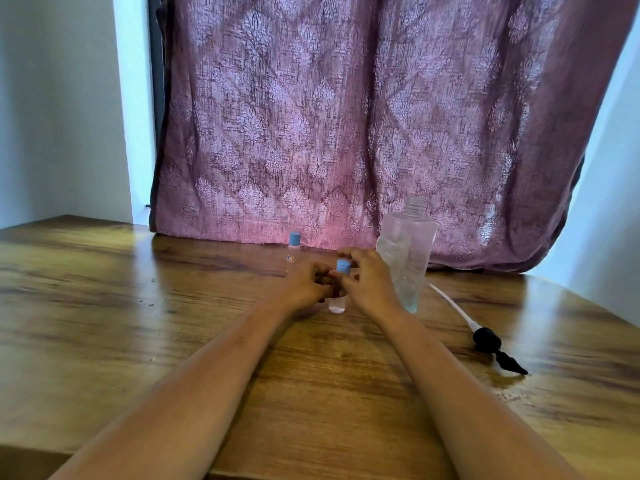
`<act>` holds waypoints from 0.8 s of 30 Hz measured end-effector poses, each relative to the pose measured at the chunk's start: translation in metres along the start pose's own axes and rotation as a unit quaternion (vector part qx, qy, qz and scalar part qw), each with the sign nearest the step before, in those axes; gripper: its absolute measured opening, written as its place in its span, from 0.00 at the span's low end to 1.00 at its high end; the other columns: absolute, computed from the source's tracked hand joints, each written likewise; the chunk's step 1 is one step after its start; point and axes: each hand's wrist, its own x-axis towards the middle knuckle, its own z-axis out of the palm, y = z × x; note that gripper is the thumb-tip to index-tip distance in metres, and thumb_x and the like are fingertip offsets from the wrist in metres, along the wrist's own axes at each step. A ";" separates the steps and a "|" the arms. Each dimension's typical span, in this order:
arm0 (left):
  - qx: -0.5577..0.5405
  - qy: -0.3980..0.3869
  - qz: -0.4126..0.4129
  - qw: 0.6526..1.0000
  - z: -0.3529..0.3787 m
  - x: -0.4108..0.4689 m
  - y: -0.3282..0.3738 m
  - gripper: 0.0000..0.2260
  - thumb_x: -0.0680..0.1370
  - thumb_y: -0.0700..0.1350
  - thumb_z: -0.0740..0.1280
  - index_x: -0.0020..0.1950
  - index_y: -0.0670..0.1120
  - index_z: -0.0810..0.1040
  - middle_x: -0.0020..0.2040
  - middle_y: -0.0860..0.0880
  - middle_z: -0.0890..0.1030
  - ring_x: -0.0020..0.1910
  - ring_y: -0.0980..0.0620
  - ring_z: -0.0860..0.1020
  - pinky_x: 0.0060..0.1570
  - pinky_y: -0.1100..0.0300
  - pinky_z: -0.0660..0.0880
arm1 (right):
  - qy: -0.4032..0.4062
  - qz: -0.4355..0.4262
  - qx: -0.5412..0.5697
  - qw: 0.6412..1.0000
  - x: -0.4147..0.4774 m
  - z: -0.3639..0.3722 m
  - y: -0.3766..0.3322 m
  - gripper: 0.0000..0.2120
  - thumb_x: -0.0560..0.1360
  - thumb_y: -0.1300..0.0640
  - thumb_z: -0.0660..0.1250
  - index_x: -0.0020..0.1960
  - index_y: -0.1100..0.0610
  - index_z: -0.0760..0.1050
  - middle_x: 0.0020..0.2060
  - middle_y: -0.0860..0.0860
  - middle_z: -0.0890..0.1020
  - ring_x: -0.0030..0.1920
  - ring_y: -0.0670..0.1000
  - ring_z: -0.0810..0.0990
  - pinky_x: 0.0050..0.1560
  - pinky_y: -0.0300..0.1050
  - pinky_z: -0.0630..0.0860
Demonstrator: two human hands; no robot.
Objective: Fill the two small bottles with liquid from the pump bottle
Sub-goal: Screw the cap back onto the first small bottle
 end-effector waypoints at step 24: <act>0.006 -0.005 -0.011 1.000 -0.002 -0.004 0.006 0.10 0.72 0.33 0.70 0.49 0.45 0.80 0.37 0.51 0.81 0.35 0.59 0.78 0.31 0.71 0.73 | -0.032 0.001 0.038 0.999 -0.002 0.003 0.007 0.20 0.76 0.63 0.63 0.68 0.57 0.69 0.59 0.55 0.77 0.51 0.48 0.75 0.50 0.33 0.70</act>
